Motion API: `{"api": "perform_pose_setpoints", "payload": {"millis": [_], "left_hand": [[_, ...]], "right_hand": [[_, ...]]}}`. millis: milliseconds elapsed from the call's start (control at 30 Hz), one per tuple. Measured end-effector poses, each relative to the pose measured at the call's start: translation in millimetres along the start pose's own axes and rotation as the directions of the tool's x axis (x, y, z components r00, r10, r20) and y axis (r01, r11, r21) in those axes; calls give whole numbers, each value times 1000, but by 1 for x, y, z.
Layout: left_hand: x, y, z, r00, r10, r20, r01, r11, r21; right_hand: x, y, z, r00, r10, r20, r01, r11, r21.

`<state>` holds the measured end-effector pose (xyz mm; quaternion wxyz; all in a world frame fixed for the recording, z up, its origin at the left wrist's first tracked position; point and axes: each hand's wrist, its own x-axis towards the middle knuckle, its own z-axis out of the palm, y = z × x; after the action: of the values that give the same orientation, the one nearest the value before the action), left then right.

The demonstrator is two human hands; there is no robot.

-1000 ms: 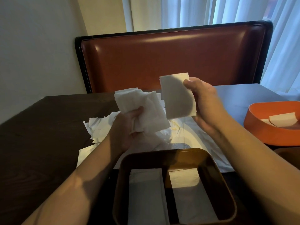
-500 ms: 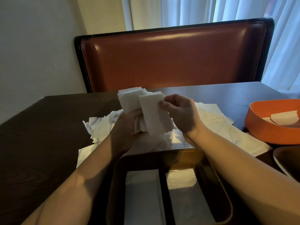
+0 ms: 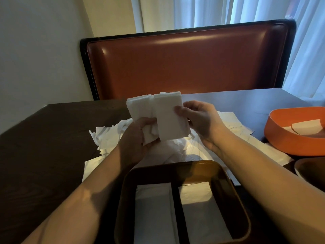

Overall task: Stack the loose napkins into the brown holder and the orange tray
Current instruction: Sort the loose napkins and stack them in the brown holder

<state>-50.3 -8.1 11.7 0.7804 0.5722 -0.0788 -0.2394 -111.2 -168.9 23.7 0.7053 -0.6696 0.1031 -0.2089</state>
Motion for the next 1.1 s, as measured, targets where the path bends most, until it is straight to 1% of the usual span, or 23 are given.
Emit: {"api": "perform_pose_setpoints", "payload": {"millis": [133,167,200,267,333,467,500,600,633,700,767,800,867,967,1033,1100], "left_hand": [[1,1,1,1000,1,7,-1,1000,22],[2,0,0,1000,19,18,-19,1000,21],[0,0,1,999,40,1,-41,998,42],[0,-1,1,997,78,1,-78,997,14],[0,-1,2,997,72,5,-72,996,-50],[3,0,1,998,56,-19,-57,997,-49],[3,0,1,998,67,-18,-68,994,-80],[2,1,0,995,97,2,-95,981,-170],[2,1,0,995,101,18,-96,979,-177],[2,0,0,993,98,73,-89,990,-110],[-1,-1,1,993,72,89,-71,997,-17],[-2,-1,2,993,65,95,-65,998,-4],[-4,-1,3,986,83,148,-81,997,-18],[-9,2,7,966,122,227,-105,991,-89],[-11,2,9,961,98,257,-62,988,-144],[-11,2,9,960,73,269,-31,987,-157]], "right_hand": [[-1,0,-1,998,50,33,-53,994,91],[-1,-1,-1,997,64,41,-68,991,112],[-1,-1,-1,997,73,40,-77,989,125],[-1,-1,-1,997,83,6,-83,991,105],[0,-1,-1,995,93,-36,-91,994,61],[0,-1,-3,993,115,-40,-114,993,40],[0,-1,-4,993,110,-42,-107,992,67],[-2,-3,-7,997,78,-13,-73,969,235],[-2,-3,-7,997,72,0,-69,957,282],[-2,-1,-4,997,81,19,-83,938,336],[-2,1,0,994,103,21,-104,935,339],[-2,2,1,994,110,15,-109,941,320],[-1,5,2,993,119,-8,-112,952,284],[-1,6,1,988,151,-21,-139,947,289],[-2,5,1,983,185,6,-179,941,288],[-3,4,0,978,207,24,-206,942,264]]}}
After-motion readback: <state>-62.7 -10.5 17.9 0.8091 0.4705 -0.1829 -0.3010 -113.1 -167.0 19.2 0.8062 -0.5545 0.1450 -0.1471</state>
